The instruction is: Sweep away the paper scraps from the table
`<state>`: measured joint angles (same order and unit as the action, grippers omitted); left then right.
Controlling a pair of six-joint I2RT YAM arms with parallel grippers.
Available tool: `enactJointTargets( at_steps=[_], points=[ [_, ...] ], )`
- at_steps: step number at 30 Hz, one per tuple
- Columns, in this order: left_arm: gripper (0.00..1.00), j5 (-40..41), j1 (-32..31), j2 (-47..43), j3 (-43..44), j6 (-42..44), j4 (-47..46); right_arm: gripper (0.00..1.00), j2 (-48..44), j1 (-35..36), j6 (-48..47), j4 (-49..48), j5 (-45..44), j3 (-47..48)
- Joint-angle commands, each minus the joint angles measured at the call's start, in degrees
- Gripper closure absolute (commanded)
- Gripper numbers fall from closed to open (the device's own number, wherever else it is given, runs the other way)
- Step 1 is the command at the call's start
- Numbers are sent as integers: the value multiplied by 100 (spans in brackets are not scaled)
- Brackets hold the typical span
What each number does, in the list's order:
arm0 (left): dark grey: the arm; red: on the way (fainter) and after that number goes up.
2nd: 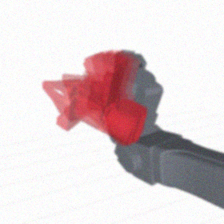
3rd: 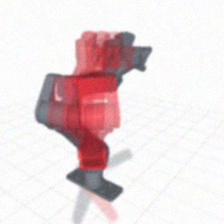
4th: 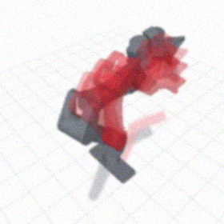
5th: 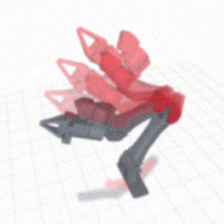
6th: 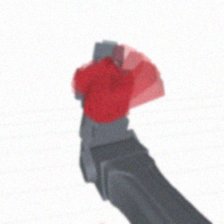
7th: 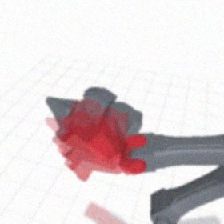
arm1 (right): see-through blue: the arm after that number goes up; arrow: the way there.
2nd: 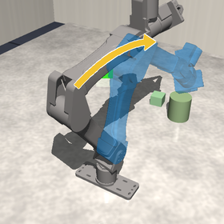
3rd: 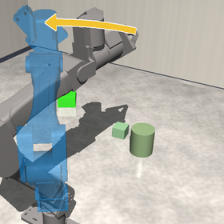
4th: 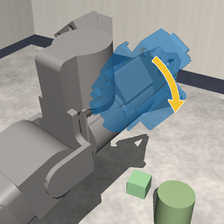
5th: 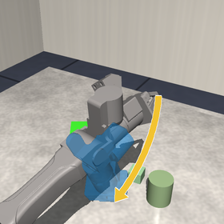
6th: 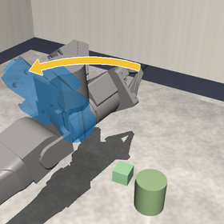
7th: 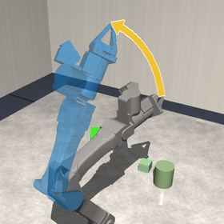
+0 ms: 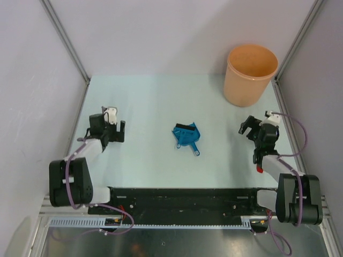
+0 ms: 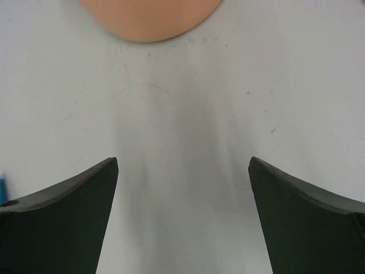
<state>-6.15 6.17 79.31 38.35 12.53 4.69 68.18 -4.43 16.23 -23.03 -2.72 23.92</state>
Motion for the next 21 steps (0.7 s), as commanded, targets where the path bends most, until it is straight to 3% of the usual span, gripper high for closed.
enactJointTargets(
  at_steps=[1,7,12,15,18,20,21],
  points=[
    [0,-175,6,-775,-792,-682,-2531,0,-16,144,-760,-2432,-975,-773],
    [0,-211,6,-1215,-2339,-761,-5001,0,545,258,-884,-4111,-976,-1635],
    [0,35,-11,-1374,-2516,-858,-5294,0,1811,608,-1376,-6229,-669,-1944],
    [0,201,-72,-1409,-2560,-858,-5338,0,1409,750,-1500,-5145,-713,-1716],
    [0,29,-117,-1444,-2586,-1199,-5364,0,1637,759,-1587,-5345,-660,-1575],
    [0,-464,-221,-1418,-2797,-1333,-5960,0,1549,759,-1561,-4730,-668,-1382],
    [0,-92,-344,-1348,-2859,-1263,-6188,0,1601,759,-1587,-4763,-660,-1373]
  ],
)
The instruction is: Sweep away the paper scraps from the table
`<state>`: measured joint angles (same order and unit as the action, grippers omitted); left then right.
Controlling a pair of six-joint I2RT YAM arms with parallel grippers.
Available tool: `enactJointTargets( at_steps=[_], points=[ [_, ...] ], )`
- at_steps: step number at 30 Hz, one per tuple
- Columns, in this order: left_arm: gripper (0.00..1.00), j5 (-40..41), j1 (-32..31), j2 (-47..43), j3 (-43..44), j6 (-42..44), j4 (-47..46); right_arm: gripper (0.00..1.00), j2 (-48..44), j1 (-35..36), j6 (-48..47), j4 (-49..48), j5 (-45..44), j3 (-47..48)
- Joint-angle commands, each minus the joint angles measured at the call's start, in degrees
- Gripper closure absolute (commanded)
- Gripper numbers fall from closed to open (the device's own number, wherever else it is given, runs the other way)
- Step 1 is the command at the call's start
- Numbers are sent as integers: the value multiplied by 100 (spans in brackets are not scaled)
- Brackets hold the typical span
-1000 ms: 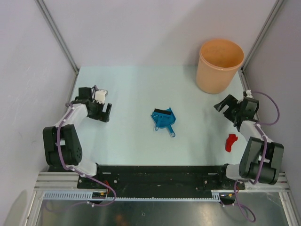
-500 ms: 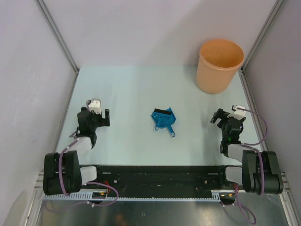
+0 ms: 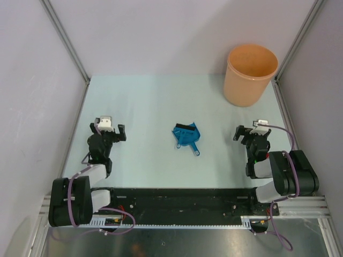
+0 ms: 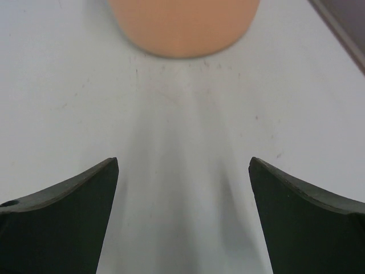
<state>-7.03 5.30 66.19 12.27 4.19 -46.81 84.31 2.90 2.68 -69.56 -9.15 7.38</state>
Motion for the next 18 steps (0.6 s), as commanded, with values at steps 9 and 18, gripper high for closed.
enactJointTargets(
  at_steps=[9,18],
  points=[
    [0,131,-671,1053,-621,-32,-2808,0,-11,18,-250,-181,18,291],
    [0,307,-671,1036,-506,-120,-2579,0,-11,-61,-136,-128,-17,308]
  ],
)
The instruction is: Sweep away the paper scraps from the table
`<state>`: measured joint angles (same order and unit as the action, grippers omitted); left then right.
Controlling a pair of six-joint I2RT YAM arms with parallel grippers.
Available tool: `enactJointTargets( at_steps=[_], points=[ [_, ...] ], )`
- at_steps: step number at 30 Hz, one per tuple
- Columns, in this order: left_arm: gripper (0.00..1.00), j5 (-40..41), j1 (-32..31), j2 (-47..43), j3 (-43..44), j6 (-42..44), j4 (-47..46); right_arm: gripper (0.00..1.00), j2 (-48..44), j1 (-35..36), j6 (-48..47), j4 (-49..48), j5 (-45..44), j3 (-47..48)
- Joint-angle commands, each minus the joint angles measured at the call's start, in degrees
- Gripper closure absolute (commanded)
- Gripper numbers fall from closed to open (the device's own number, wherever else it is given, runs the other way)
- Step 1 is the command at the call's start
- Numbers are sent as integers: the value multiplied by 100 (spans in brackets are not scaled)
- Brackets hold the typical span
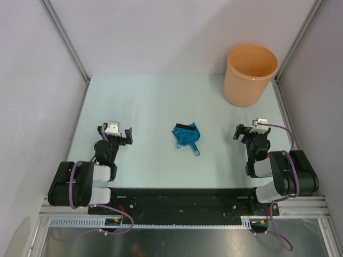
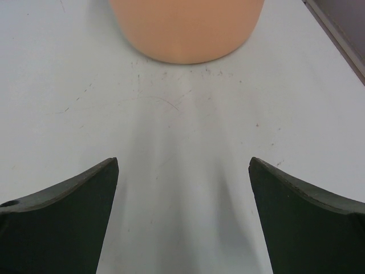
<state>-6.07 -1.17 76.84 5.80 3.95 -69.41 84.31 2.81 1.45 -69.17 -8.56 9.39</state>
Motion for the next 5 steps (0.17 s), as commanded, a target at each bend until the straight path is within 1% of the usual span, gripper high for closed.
enactJointTargets(
  at_steps=[1,5],
  points=[
    [0,202,-24,-20,149,-96,-328,0,-20,-61,-14,-133,-59,116],
    [0,88,-24,-11,219,-61,-205,0,-29,-114,39,-36,-32,151]
  ],
)
